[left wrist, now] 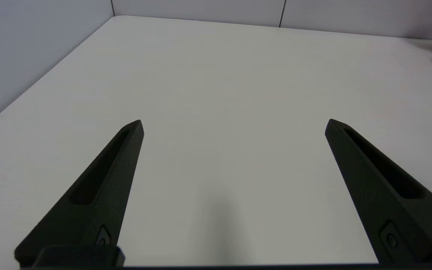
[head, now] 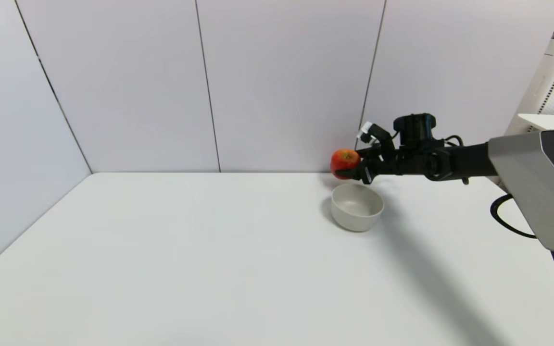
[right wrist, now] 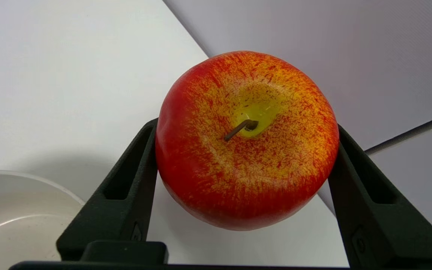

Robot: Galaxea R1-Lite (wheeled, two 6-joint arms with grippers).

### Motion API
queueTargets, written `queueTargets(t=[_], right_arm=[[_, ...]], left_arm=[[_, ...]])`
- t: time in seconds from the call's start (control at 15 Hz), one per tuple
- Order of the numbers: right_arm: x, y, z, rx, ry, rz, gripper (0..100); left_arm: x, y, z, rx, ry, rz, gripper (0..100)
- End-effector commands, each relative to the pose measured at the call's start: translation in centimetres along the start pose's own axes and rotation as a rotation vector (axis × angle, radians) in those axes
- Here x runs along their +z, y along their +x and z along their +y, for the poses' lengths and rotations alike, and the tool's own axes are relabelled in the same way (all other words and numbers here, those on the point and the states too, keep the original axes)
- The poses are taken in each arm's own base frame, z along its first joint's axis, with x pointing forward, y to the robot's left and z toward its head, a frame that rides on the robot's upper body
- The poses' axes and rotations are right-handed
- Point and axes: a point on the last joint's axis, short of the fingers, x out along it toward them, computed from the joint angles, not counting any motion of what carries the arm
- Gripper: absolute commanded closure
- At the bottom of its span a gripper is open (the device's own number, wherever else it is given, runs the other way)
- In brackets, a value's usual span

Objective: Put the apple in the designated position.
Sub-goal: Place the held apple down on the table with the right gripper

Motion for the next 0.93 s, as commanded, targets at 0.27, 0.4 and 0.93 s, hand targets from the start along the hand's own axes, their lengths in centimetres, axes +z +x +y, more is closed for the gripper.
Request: queueTargets(t=[0.27, 0.4, 0.93], right_arm=[[0.1, 0.0, 0.0, 0.0, -0.005, -0.004, 0], [1.2, -0.8, -0.2, -0.014, -0.015, -0.023, 0], [9.6, -18.9, 8.7, -0.352, 0.344, 0.096, 0]], left_arm=[[0.0, 0.0, 0.0, 0.001, -0.001, 0.0, 0], [0.0, 0.0, 0.0, 0.001, -0.001, 0.0, 0], [0.0, 0.0, 0.0, 0.001, -0.001, 0.0, 0]])
